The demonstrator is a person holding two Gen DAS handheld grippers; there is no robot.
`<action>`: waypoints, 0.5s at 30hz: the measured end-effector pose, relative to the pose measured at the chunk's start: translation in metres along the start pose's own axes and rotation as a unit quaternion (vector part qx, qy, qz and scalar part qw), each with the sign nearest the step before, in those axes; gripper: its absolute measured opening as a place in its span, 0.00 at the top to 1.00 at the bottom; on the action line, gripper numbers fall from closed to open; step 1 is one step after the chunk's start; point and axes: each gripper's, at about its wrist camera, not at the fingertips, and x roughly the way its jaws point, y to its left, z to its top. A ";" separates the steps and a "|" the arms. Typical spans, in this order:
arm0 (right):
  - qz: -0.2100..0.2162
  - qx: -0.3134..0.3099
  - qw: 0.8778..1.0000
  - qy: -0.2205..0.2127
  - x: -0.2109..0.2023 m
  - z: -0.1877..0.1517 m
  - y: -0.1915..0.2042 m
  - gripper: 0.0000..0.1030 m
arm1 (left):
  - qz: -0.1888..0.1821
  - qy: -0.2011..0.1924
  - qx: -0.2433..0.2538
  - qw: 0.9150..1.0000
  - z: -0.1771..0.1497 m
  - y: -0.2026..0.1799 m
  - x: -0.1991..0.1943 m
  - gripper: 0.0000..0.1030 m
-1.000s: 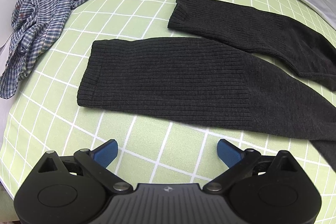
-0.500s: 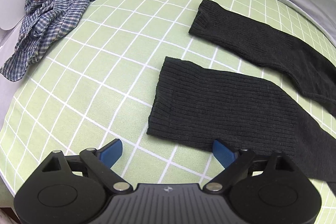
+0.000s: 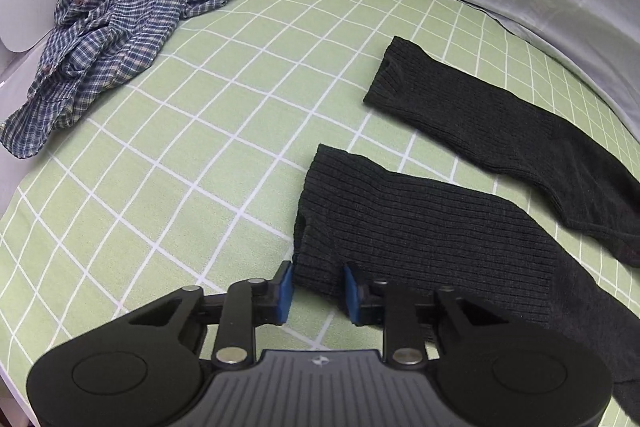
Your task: Fold clothes
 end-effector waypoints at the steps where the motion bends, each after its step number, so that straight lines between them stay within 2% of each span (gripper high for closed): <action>1: 0.002 -0.004 1.000 0.000 0.000 0.000 0.001 0.43 | -0.010 -0.001 -0.010 1.000 0.001 0.002 -0.001 0.82; 2: 0.002 -0.006 1.000 0.000 0.000 -0.001 0.002 0.43 | -0.021 -0.001 -0.020 1.000 0.002 0.004 -0.003 0.88; 7: 0.004 -0.009 1.000 0.003 0.001 -0.001 0.003 0.43 | -0.057 -0.031 -0.062 0.996 0.018 0.007 -0.025 0.88; 11: 0.003 -0.016 1.000 0.004 0.003 0.000 0.005 0.43 | -0.088 -0.079 -0.103 0.988 0.044 0.009 -0.049 0.88; 15: 0.023 -0.030 0.999 -0.009 -0.001 0.002 0.010 0.44 | -0.094 -0.120 -0.116 0.982 0.068 0.003 -0.066 0.89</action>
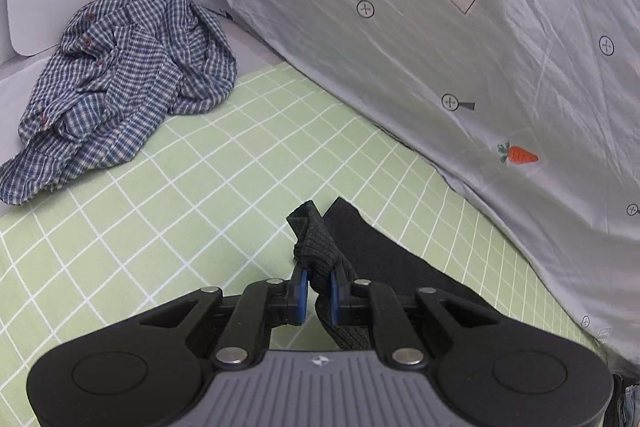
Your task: Fold clothes
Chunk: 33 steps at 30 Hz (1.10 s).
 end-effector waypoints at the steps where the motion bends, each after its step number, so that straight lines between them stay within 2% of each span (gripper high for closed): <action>1: 0.013 -0.002 1.000 -0.003 -0.001 0.002 0.002 0.44 | -0.001 -0.005 -0.001 1.000 0.005 -0.003 -0.001 0.89; 6: 0.073 -0.020 0.997 -0.007 -0.003 0.009 0.018 0.43 | 0.004 0.004 -0.011 1.000 0.014 -0.007 0.014 0.88; 16: 0.114 -0.041 0.993 0.000 0.012 0.042 0.046 0.41 | 0.011 0.033 -0.027 0.999 0.025 -0.009 0.067 0.86; 21: 0.114 -0.013 0.993 0.015 0.035 0.066 0.054 0.39 | -0.011 0.055 -0.007 0.998 0.031 -0.010 0.101 0.77; 24: 0.111 0.036 0.992 0.040 0.051 0.077 0.051 0.38 | -0.004 0.050 -0.005 0.999 0.034 -0.005 0.108 0.60; 26: 0.111 0.064 0.990 0.052 0.060 0.081 0.050 0.34 | 0.008 0.040 -0.003 0.999 0.033 0.002 0.106 0.45; 28: 0.109 0.076 0.990 0.057 0.065 0.082 0.050 0.31 | 0.027 0.032 0.005 0.999 0.030 0.010 0.102 0.37; 30: 0.106 0.081 0.989 0.056 0.069 0.082 0.053 0.25 | 0.046 0.038 0.014 0.998 0.025 0.017 0.102 0.35; 33: 0.101 0.089 0.989 0.054 0.070 0.081 0.057 0.19 | 0.054 0.064 0.027 0.996 0.016 0.020 0.111 0.35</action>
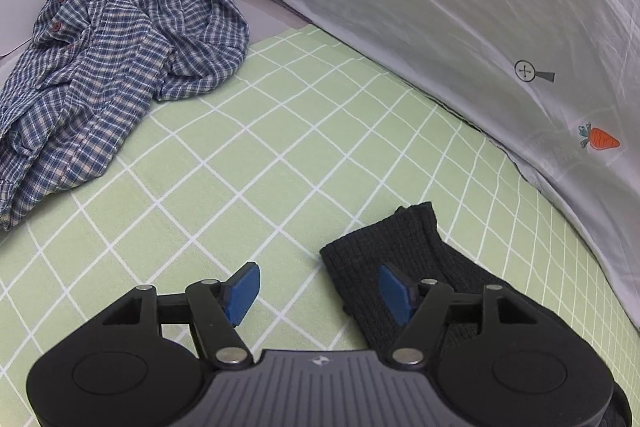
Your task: Fold clothes
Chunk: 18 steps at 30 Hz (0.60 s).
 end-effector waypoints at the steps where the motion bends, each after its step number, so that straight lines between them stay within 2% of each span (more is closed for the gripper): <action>1: -0.003 -0.002 1.000 -0.001 0.000 0.000 0.001 0.18 | 0.000 0.007 0.004 1.000 -0.002 -0.003 0.005 0.35; 4: -0.014 -0.012 1.000 -0.002 0.000 -0.001 0.005 0.11 | 0.002 0.024 0.017 1.000 -0.008 -0.011 0.018 0.34; 5: -0.015 -0.015 1.000 -0.001 -0.001 -0.001 0.005 0.08 | 0.002 0.019 0.018 1.000 -0.009 -0.015 0.019 0.32; 7: -0.015 -0.018 1.000 0.004 -0.002 -0.002 0.003 0.04 | 0.006 0.010 0.022 1.000 -0.010 -0.023 0.022 0.33; 9: -0.012 -0.019 1.000 0.010 -0.004 -0.004 0.000 0.02 | 0.021 0.002 0.033 0.999 -0.010 -0.031 0.024 0.49; 10: -0.011 -0.020 1.000 0.013 -0.005 -0.006 -0.002 0.02 | 0.022 0.001 0.035 0.999 -0.010 -0.032 0.023 0.71; 11: -0.012 -0.021 1.000 0.015 -0.006 -0.008 -0.002 0.02 | 0.019 0.001 0.030 0.999 -0.012 -0.031 0.021 0.86; 12: -0.013 -0.022 1.000 0.017 -0.007 -0.011 -0.002 0.01 | 0.017 0.000 0.025 1.000 -0.013 -0.030 0.019 0.88; 13: -0.012 -0.025 0.999 0.019 -0.009 -0.014 -0.002 0.01 | 0.014 0.000 0.021 1.000 -0.014 -0.029 0.016 0.94; 18: -0.013 -0.058 0.998 0.026 -0.027 -0.033 0.000 0.01 | 0.022 -0.005 0.004 1.000 -0.031 -0.010 -0.007 0.95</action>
